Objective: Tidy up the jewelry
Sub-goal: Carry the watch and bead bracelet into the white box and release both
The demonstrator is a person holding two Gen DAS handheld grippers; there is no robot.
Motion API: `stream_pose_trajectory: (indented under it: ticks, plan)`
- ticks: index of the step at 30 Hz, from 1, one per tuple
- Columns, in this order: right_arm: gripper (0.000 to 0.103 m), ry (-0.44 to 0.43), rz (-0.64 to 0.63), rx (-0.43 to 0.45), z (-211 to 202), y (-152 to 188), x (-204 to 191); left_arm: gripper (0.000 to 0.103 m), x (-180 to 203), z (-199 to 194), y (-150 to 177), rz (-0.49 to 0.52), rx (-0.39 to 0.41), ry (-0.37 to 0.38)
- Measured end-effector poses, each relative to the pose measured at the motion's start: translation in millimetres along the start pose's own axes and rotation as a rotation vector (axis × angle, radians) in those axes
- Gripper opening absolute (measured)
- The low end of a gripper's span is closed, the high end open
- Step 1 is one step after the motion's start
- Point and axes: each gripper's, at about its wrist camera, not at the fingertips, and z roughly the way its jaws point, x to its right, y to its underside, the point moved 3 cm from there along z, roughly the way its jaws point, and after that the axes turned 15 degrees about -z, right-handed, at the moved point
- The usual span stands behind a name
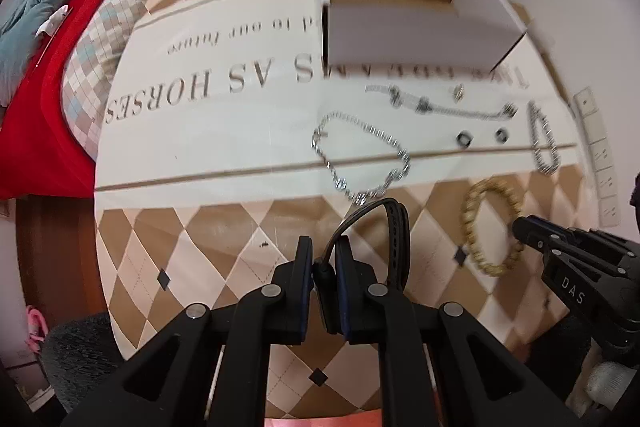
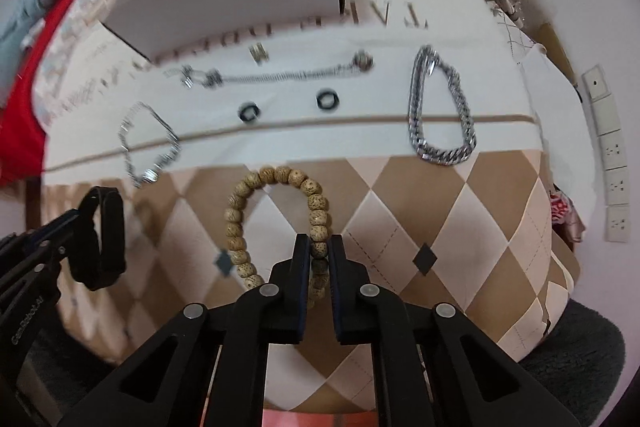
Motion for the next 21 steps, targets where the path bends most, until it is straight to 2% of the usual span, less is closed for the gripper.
stream_pose_trajectory:
  ticks: [6, 12, 18, 21]
  plan:
    - [0.010, -0.059, 0.010, 0.119, -52, -16, 0, 0.008, 0, -39, -23, -0.029, 0.048, 0.074]
    - [0.010, -0.095, -0.015, 0.222, -106, -50, -4, 0.009, -2, -65, -71, -0.038, 0.120, 0.126]
    - [0.010, -0.094, -0.048, 0.311, -143, -108, 5, 0.009, 15, -76, -118, -0.051, 0.165, 0.153]
    - [0.010, -0.076, -0.077, 0.338, -148, -137, 3, 0.009, 25, -70, -140, -0.053, 0.166, 0.156]
